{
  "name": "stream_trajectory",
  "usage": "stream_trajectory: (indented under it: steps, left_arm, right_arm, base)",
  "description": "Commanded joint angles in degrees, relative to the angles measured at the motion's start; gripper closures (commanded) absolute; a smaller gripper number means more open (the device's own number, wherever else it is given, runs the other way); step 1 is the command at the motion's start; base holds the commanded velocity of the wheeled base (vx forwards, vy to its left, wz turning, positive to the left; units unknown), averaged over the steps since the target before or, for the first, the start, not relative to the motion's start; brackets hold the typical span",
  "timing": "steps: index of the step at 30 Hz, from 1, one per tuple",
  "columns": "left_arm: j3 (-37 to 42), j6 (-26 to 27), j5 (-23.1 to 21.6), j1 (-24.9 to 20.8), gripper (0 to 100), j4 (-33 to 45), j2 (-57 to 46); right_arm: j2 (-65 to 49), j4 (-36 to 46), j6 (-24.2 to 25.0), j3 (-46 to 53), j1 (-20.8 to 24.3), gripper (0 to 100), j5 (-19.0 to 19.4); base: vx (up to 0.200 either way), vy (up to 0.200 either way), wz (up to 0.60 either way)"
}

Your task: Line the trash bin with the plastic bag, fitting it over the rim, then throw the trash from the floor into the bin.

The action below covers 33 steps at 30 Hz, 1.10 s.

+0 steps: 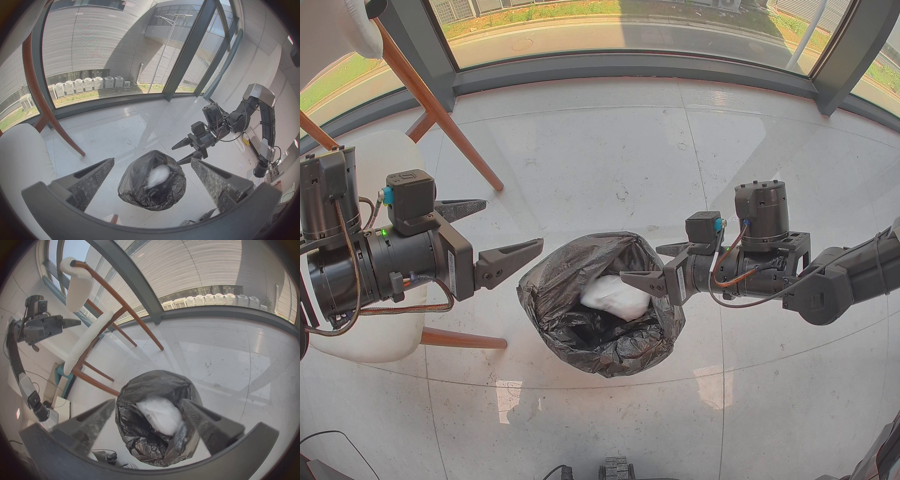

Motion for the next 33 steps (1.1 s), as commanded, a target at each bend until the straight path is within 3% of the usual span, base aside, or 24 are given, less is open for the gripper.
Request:
stream_trajectory:
  steps: [1,5,11,14,22,28,33]
  left_arm:
    - [-0.3,-0.18,0.0,1.29,0,-0.01,-0.16]
    - [-0.3,-0.27,0.0,4.01,0,-0.01,-0.42]
    - [0.66,-1.5,0.62,8.58,0,0.25,-5.17]
    - [1.54,-4.05,1.67,10.78,0,0.51,-7.01]
    - [6.64,-9.85,11.52,11.48,0,0.34,-16.77]
    - [14.11,-12.66,21.63,11.48,0,0.34,-25.21]
    - [22.64,-14.42,25.93,12.1,0,0.51,-32.68]
  right_arm:
    - [-0.79,-1.39,1.15,0.33,-0.18,0,-0.57]
    - [-4.48,-1.3,3.79,1.12,-1.15,0,-4.44]
    - [-12.92,-1.57,7.83,7.45,-7.39,0,-11.3]
    - [-17.75,-1.65,8.09,11.85,-10.91,0,-12.7]
    - [-34.54,-1.57,9.06,24.59,-25.41,0,-12.97]
    - [-49.48,-1.3,9.06,35.93,-31.82,0,-13.05]
    - [-60.64,-1.04,9.15,44.89,-37.54,0,-12.09]
  base:
    - [0.0,0.0,0.0]
    - [0.0,0.0,0.0]
    - [0.0,0.0,0.0]
    - [0.0,0.0,0.0]
    - [0.0,0.0,0.0]
    - [0.0,0.0,0.0]
    - [0.0,0.0,0.0]
